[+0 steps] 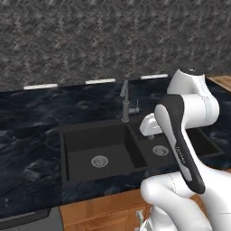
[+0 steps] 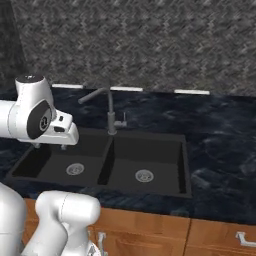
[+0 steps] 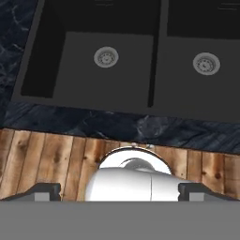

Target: Navigate to the sink.

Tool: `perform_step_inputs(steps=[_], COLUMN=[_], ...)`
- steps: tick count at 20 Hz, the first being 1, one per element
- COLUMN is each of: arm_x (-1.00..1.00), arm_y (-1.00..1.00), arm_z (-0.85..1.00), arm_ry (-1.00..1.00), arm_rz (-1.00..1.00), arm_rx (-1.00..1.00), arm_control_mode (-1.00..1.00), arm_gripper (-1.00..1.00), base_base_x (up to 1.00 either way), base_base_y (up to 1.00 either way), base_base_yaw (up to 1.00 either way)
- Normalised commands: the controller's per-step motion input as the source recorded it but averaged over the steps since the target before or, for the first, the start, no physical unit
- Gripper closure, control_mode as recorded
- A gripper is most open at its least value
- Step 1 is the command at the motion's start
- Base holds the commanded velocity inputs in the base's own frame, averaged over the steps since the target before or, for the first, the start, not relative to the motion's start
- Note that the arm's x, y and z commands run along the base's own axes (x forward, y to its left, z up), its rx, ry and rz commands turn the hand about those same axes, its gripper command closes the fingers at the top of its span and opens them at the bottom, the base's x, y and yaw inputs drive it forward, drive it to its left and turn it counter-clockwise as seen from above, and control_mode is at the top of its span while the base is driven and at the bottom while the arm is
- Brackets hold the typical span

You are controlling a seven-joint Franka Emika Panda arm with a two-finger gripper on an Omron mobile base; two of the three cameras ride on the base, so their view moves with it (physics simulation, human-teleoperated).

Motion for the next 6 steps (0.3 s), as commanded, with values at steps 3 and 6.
perform_step_inputs(steps=[3, 6], arm_x=[0.00, 0.00], arm_y=[0.00, 0.00], arm_z=[0.00, 0.00], arm_ry=[0.00, 0.00], arm_rz=[0.00, 0.00], arm_rx=[0.00, 0.00], arm_control_mode=[1.00, 1.00], arm_gripper=[-1.00, -1.00], base_base_x=[0.00, 0.00], base_base_y=[-0.08, 0.00], base_base_yaw=[0.00, 0.00])
